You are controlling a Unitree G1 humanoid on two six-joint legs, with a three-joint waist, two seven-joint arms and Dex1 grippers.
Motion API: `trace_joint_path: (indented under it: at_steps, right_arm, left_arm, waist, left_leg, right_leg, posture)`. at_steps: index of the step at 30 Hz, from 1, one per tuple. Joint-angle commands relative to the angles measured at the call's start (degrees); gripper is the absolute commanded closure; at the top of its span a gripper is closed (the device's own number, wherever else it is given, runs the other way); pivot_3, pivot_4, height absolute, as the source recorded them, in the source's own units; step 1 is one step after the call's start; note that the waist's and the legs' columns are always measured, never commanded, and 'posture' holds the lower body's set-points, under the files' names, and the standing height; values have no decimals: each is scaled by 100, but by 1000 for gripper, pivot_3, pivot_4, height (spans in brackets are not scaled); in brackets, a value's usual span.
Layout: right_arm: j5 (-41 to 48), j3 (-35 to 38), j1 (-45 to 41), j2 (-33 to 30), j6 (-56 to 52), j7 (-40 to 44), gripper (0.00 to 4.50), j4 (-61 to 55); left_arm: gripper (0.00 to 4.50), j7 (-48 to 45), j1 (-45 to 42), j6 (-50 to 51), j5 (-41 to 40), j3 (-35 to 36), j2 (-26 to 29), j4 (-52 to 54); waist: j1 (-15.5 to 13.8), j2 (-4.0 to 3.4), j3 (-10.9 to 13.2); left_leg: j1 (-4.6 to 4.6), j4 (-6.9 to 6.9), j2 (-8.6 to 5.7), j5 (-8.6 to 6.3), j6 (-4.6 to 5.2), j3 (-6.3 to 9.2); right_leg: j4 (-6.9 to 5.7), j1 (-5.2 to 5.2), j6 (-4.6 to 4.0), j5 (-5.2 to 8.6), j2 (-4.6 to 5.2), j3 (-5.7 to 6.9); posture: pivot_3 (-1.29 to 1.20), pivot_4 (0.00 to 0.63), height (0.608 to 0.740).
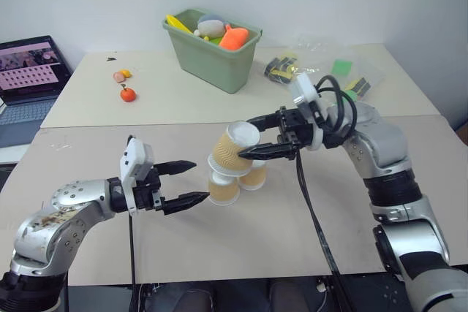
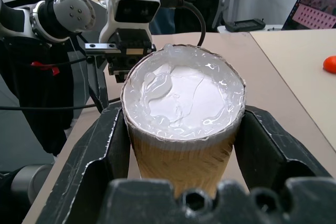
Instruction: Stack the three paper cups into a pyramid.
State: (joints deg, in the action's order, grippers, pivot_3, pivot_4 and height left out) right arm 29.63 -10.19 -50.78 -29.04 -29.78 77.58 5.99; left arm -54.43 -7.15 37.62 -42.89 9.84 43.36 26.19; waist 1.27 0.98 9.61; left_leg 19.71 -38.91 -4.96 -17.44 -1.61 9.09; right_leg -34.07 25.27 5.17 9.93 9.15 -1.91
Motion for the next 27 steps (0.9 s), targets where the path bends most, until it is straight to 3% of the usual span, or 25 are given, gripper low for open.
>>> trace_joint_path:
  at_steps: [1,27]
  right_arm:
    - [-58,65,-223,64,225,90,1884,25]
    - [-690,-14,-314,-24,701,601,1884,584]
  left_arm:
    - [0,29,-65,-87,-60,56,-19,105]
    - [0,118,-163,-50,-94,17,-109,99]
  waist:
    - [0,0,0]
    - [36,0,0]
  left_leg:
    - [0,0,0,0,0,0]
    - [2,0,0,2,-3,0]
  right_leg:
    - [0,0,0,0,0,0]
    - [-1,1,0,-1,0,0]
  posture:
    - [0,150,740]
    - [0,150,740]
